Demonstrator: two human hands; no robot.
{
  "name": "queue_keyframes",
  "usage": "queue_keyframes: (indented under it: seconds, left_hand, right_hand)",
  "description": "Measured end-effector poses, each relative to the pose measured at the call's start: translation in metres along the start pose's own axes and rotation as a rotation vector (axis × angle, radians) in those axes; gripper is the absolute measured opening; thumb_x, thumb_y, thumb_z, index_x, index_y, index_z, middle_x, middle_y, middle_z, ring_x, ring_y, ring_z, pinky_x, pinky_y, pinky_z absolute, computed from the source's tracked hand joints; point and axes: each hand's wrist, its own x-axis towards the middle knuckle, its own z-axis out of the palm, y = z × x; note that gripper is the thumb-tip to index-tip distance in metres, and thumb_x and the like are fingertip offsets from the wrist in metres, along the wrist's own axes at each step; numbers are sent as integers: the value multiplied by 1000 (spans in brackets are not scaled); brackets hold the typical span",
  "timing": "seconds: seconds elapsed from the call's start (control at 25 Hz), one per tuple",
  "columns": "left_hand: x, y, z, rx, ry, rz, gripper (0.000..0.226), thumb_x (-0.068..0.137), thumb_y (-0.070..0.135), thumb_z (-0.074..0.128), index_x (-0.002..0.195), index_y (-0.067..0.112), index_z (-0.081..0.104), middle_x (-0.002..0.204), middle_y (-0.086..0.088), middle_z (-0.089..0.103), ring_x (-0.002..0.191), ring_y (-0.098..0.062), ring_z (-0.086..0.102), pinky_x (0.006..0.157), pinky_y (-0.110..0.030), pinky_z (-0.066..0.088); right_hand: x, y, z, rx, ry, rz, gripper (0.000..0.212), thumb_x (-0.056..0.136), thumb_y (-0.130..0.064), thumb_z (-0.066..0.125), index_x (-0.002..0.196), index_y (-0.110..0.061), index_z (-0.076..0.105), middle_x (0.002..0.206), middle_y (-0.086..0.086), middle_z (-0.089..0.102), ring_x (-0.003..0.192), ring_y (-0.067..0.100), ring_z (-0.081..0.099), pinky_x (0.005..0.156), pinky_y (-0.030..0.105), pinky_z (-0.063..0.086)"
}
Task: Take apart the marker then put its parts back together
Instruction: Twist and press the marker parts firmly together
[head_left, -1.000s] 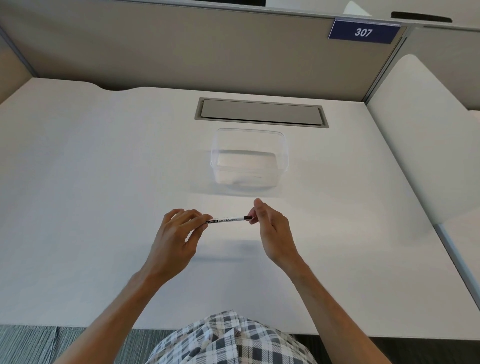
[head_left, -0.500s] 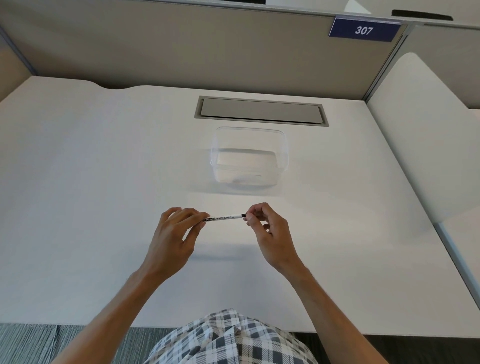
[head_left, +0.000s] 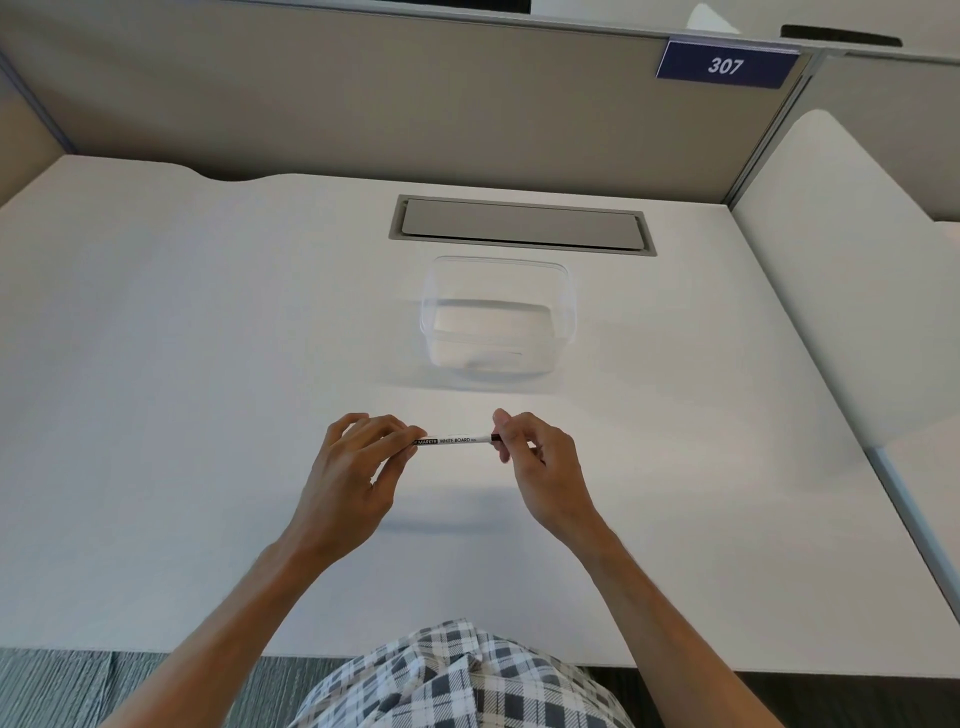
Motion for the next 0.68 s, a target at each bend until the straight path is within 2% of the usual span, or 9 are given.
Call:
queue_keyframes:
  seconds: [0.08, 0.2, 0.36, 0.52, 0.68]
  left_hand:
    - [1, 0, 0, -8, -1, -1, 20, 92, 16, 55, 105, 16, 70, 95, 9, 66, 87, -11, 57, 98, -30, 37]
    - [2, -1, -2, -13, 1, -6, 20, 93, 16, 54, 106, 16, 70, 95, 9, 66, 88, -12, 57, 96, -29, 37]
    - [3, -1, -1, -18, 0, -12, 20, 93, 17, 55, 106, 16, 70, 95, 9, 66, 91, -15, 59, 94, -32, 40]
    - [4, 0, 0, -31, -1, -11, 20, 92, 16, 56, 105, 16, 71, 95, 9, 67, 92, -15, 60, 92, -31, 41]
    - [5, 1, -1, -31, 1, 9, 19, 92, 16, 56, 105, 16, 71, 95, 9, 66, 92, -15, 60, 91, -31, 41]
  right_hand:
    - [-1, 0, -1, -13, 2, -22, 36, 95, -49, 53, 80, -18, 62, 78, -13, 65, 69, 6, 56, 56, 18, 35]
    - [-2, 1, -3, -24, -29, -85, 20, 92, -40, 54, 85, -23, 60, 90, -15, 67, 85, 4, 62, 58, 17, 37]
    - [-2, 2, -5, -60, -37, -129, 14, 94, -32, 52, 83, -25, 59, 89, -18, 67, 88, 2, 61, 62, 11, 38]
    - [0, 4, -5, -54, -35, -119, 19, 96, -31, 49, 84, -22, 61, 86, -18, 66, 88, 6, 62, 62, 14, 38]
    - [2, 5, -4, -36, -26, -109, 25, 99, -33, 47, 85, -21, 64, 79, -7, 66, 79, 15, 61, 59, 18, 36]
